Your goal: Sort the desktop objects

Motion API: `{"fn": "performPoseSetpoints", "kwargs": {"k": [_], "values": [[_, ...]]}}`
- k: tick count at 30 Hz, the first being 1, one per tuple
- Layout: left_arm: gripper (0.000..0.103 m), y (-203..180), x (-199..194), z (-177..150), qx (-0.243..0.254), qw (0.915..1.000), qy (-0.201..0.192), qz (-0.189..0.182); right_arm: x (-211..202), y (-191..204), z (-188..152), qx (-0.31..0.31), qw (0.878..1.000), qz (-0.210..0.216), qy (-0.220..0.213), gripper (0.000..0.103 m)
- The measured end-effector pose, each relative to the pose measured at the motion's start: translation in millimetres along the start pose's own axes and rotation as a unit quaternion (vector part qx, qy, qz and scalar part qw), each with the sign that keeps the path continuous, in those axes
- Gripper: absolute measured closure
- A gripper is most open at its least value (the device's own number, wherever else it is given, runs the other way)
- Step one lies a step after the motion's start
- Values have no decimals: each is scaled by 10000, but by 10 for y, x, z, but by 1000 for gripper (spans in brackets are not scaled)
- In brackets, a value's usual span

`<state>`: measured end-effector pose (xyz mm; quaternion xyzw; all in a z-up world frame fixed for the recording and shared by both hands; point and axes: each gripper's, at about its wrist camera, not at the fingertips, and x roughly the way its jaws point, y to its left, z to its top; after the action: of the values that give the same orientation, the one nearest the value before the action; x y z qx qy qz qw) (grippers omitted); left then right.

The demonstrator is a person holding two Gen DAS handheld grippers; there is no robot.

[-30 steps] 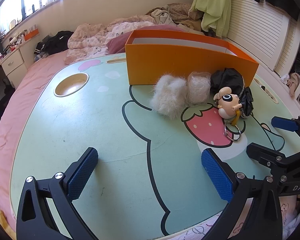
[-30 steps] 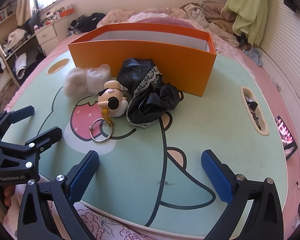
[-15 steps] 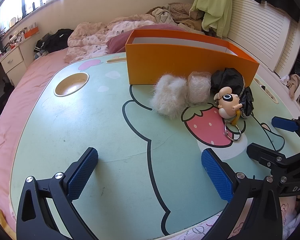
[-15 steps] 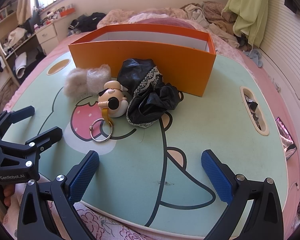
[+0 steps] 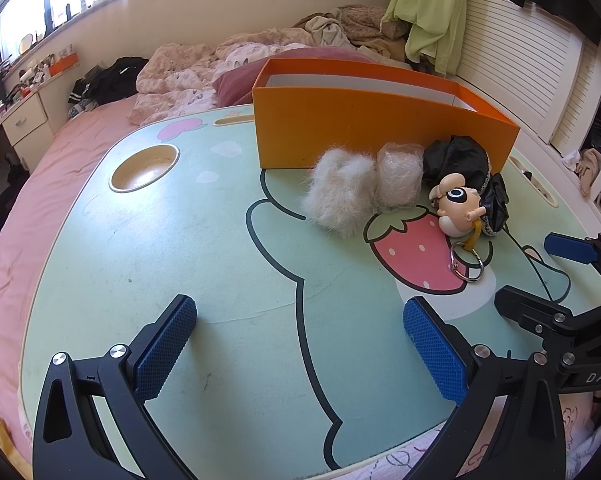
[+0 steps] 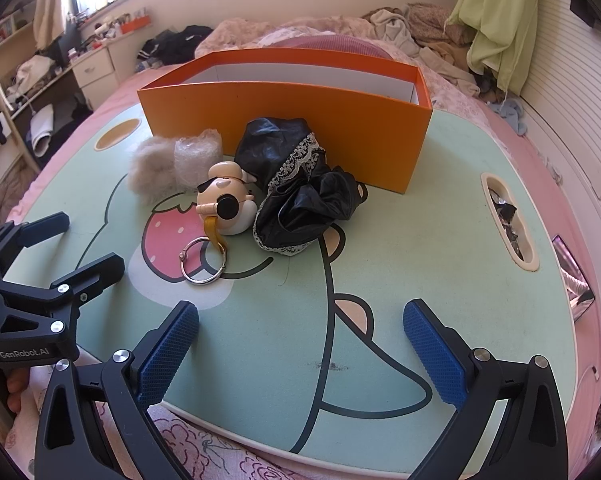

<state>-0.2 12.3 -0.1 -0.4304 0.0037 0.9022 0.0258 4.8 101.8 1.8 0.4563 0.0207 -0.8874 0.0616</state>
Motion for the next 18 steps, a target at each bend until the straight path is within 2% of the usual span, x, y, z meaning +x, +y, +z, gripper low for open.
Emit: {"fn": "performPoseSetpoints", "kwargs": {"k": [11, 15, 18], "values": [[0, 2, -3, 0, -3, 10000, 1, -3, 2, -4, -4, 7, 10000, 9, -14, 0], [0, 0, -5, -1, 0, 10000, 0, -3, -39, -40, 32, 127, 9998, 149, -105, 1], [0, 17, -4, -8, -12, 10000, -3, -13, -115, -150, 37, 492, 9974, 411, -327, 9]]}}
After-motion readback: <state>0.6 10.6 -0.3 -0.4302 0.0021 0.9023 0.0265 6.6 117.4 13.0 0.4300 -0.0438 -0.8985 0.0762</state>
